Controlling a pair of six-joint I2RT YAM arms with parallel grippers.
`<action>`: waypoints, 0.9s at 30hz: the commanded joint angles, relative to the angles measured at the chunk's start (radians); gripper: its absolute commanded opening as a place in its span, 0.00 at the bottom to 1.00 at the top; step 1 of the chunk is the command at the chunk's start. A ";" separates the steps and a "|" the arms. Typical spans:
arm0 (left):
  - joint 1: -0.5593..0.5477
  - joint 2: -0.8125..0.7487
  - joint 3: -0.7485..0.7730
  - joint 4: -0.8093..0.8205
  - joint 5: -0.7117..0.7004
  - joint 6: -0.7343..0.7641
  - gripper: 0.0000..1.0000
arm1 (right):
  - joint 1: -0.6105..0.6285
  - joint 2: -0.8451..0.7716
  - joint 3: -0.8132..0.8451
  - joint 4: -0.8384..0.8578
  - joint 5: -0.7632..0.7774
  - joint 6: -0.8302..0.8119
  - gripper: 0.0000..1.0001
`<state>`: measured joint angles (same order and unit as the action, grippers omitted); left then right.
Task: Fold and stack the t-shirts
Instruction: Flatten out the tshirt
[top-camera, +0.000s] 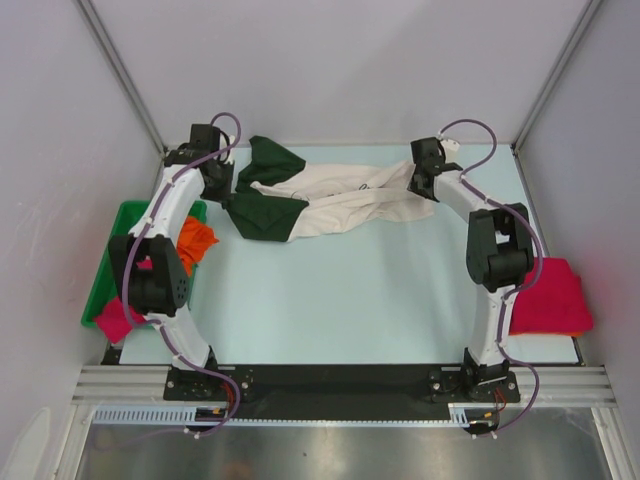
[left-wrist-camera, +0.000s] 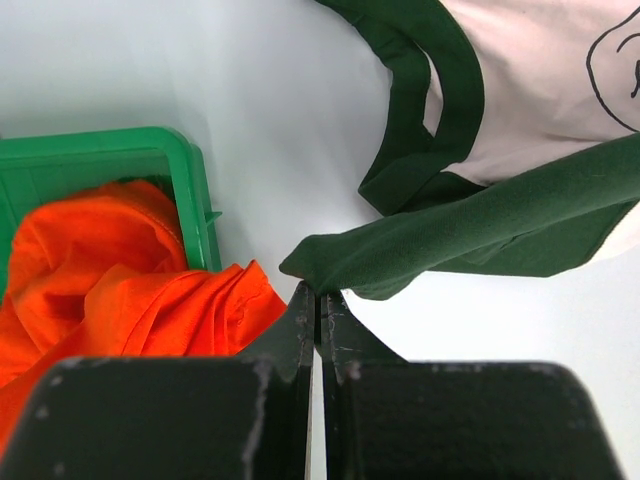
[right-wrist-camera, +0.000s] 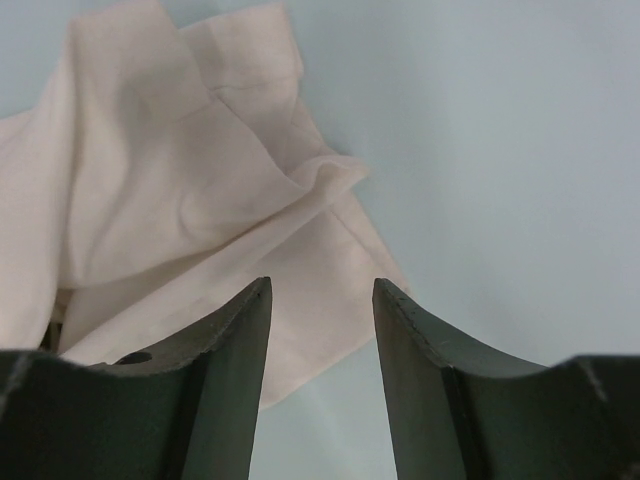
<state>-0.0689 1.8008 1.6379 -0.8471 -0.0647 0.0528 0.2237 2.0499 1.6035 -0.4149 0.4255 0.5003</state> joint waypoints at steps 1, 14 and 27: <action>0.011 -0.057 0.037 0.011 0.000 0.002 0.00 | -0.017 0.044 0.027 0.021 -0.002 0.014 0.50; 0.012 -0.092 -0.016 0.010 -0.009 0.001 0.00 | -0.034 0.206 0.213 0.011 -0.014 -0.003 0.50; 0.012 -0.081 -0.015 0.006 -0.017 -0.001 0.00 | -0.038 0.305 0.300 -0.009 -0.039 -0.019 0.48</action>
<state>-0.0689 1.7576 1.6241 -0.8482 -0.0681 0.0528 0.1921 2.3173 1.8664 -0.4191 0.3939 0.4953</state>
